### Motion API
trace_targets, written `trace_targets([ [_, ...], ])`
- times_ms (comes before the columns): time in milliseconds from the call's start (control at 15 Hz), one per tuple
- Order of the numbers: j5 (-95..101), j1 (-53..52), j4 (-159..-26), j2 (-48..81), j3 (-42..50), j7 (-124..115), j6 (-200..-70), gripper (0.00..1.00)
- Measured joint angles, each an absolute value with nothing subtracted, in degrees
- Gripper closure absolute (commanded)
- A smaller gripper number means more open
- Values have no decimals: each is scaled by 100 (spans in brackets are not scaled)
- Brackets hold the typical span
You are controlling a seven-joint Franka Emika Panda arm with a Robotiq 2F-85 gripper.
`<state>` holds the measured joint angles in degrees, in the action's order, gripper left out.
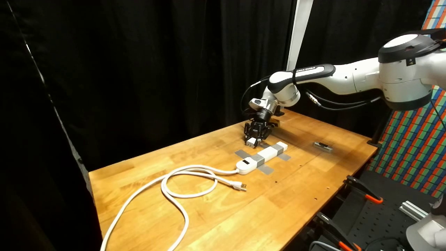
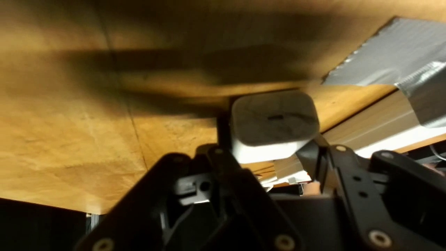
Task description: Put the charger head on the slot on the extension cord
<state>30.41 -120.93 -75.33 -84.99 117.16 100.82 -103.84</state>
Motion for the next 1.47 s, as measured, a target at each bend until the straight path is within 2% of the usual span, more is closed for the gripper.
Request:
trace_targets([
  [467, 4428, -11916, -8063, -8051, 11518, 9724, -11251, 77],
  [933, 6404, -10980, -10170, -6863, 11000, 8062, -11849, 77],
  [1467, 9087, -9700, -12689, -5865, 10350, 4949, -12525, 77],
])
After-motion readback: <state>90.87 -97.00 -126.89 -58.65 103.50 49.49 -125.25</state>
